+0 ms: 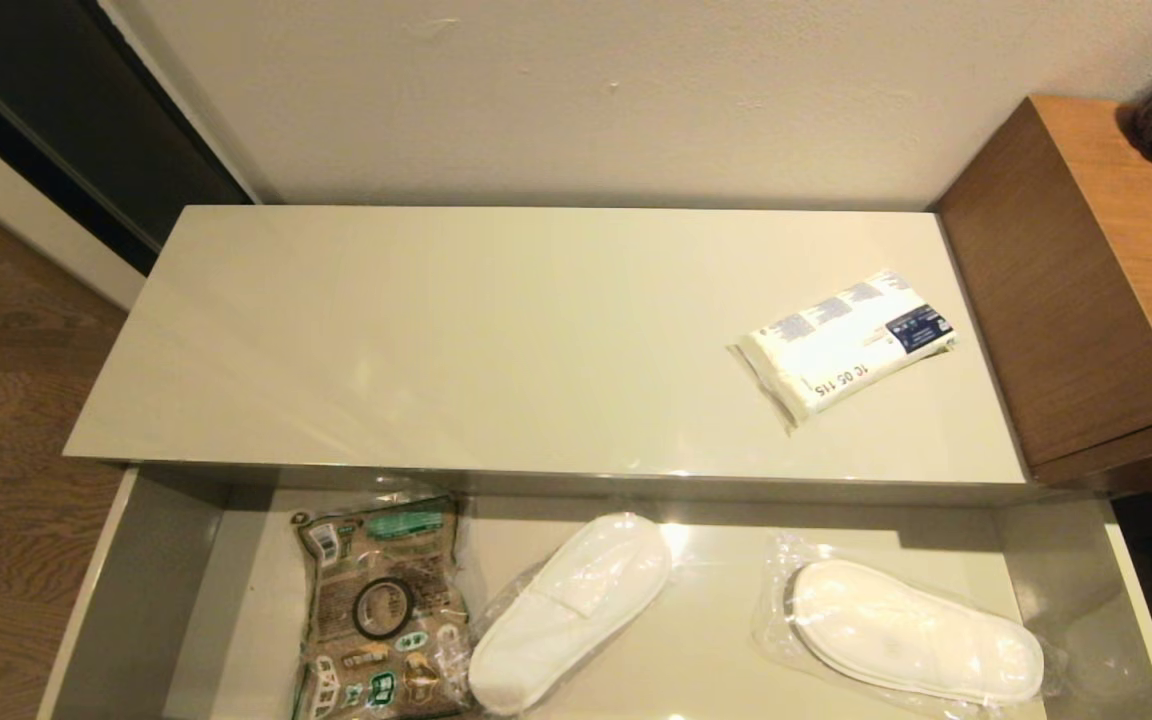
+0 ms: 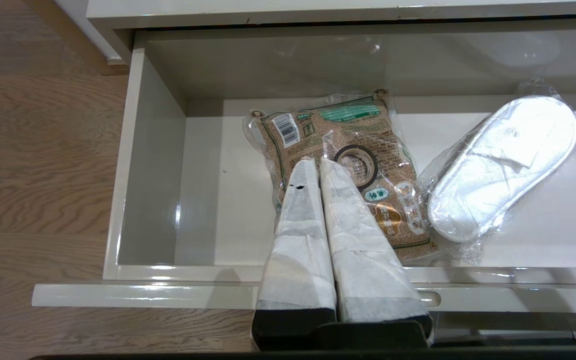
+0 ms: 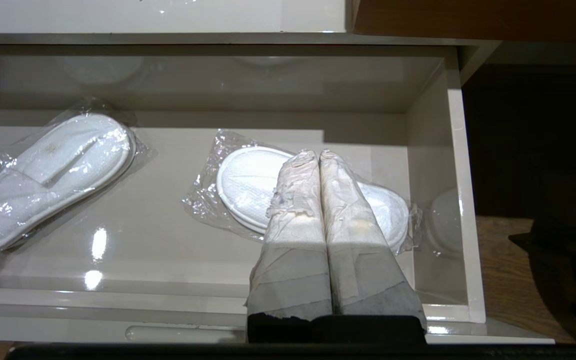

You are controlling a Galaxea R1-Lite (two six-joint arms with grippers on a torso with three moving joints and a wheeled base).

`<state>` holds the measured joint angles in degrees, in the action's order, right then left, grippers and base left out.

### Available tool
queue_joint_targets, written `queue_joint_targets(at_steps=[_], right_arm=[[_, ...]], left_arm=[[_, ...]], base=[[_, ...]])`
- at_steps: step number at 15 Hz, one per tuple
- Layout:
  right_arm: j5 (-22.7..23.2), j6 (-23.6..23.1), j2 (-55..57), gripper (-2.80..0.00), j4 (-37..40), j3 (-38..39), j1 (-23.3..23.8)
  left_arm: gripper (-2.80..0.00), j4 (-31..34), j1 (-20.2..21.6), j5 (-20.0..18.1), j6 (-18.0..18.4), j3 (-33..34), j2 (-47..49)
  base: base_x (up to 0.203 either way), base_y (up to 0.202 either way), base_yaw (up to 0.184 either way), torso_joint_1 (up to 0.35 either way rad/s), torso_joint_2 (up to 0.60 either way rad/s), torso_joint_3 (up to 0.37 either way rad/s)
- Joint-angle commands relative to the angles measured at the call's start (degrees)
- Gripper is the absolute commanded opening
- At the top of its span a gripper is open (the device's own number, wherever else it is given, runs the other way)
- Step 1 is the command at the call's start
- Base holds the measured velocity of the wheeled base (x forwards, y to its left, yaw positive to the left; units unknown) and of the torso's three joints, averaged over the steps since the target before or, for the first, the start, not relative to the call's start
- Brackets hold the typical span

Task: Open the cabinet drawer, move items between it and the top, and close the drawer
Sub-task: Pick up the tissue on the table

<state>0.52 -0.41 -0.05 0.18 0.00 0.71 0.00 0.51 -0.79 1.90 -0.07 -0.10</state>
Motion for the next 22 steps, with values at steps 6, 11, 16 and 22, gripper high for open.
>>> queue_joint_targets(at_steps=[6, 11, 16, 22], right_arm=[[0.1, -1.1, 0.0, -2.80, 0.2, -0.1, 0.0], [0.0, -0.1, 0.0, -2.80, 0.1, 0.0, 0.0], [-0.8, -0.1, 0.1, -2.80, 1.8, -6.0, 0.0], [3.0, 5.3, 7.1, -2.80, 36.5, -40.0, 0.1]], left_arm=[[-2.80, 0.0, 0.0, 0.0, 0.0, 0.1, 0.1], [-2.80, 0.0, 0.0, 0.0, 0.0, 0.1, 0.1], [-2.80, 0.0, 0.0, 0.0, 0.0, 0.0, 0.1], [-2.80, 0.0, 0.0, 0.0, 0.0, 0.0, 0.1]], base=[[0.000, 0.000, 0.000, 0.000, 0.00, 0.000], [0.000, 0.000, 0.000, 0.000, 0.00, 0.000], [0.000, 0.000, 0.000, 0.000, 0.00, 0.000], [0.000, 0.000, 0.000, 0.000, 0.00, 0.000]])
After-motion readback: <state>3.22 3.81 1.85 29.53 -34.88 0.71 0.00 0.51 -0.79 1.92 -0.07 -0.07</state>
